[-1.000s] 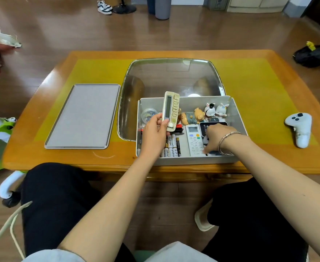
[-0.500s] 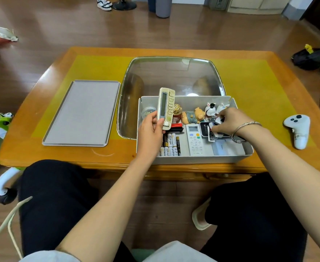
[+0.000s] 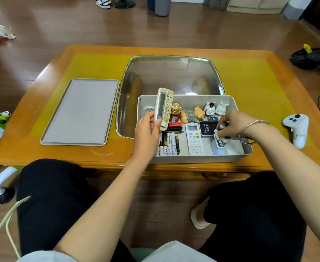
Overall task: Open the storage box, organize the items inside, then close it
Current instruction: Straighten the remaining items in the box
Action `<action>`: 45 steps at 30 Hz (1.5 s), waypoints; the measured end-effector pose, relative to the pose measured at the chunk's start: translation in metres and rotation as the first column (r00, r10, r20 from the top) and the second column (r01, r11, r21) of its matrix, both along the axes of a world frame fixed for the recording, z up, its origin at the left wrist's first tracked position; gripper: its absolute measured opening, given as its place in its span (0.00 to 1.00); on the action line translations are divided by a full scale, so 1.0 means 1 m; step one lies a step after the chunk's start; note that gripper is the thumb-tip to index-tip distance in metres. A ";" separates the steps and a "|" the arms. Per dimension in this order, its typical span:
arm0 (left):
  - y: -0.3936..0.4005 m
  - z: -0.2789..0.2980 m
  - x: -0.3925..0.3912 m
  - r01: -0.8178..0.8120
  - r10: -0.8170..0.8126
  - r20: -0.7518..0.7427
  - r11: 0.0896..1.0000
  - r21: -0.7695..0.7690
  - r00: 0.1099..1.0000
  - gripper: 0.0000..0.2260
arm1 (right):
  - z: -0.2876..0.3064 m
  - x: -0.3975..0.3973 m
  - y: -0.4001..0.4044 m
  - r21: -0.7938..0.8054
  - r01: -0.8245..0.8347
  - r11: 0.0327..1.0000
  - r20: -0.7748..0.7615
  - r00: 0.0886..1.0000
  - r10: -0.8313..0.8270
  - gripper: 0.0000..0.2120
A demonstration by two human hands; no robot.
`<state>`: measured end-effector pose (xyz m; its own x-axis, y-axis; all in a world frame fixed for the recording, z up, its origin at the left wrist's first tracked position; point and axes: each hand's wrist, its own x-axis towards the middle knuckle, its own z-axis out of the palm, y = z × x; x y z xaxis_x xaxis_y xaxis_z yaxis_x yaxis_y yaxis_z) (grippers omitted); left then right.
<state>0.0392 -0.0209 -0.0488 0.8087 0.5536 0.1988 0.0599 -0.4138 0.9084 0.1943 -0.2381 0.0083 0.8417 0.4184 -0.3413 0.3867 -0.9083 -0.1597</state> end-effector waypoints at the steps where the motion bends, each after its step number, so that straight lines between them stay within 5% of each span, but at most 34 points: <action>1: 0.000 0.000 0.000 0.000 0.000 -0.002 1.000 0.000 1.000 0.14 | -0.001 -0.002 0.002 -0.024 -0.010 1.000 -0.021 1.000 0.010 0.10; 11: 0.000 -0.001 -0.001 0.005 -0.005 0.001 1.000 -0.004 1.000 0.15 | -0.005 -0.013 0.008 -0.259 -0.031 0.965 -0.069 0.998 0.014 0.10; 20: 0.000 -0.001 -0.001 0.000 0.000 -0.002 1.000 -0.015 1.000 0.14 | -0.003 -0.008 0.003 -0.171 0.017 0.985 -0.016 1.000 -0.019 0.24; 27: -0.001 -0.001 0.000 -0.001 0.000 -0.016 0.999 -0.036 1.000 0.14 | 0.001 -0.015 0.005 -0.223 -0.007 0.975 -0.188 0.982 -0.036 0.16; 38: -0.001 0.000 -0.001 -0.011 0.010 -0.014 1.000 -0.019 1.000 0.14 | -0.008 -0.022 0.029 -0.159 -0.045 0.986 -0.098 0.995 0.030 0.09; 45: 0.000 -0.001 -0.001 -0.009 0.009 -0.006 1.000 -0.011 1.000 0.15 | -0.023 -0.024 0.039 -0.342 -0.081 0.936 -0.140 0.990 0.035 0.26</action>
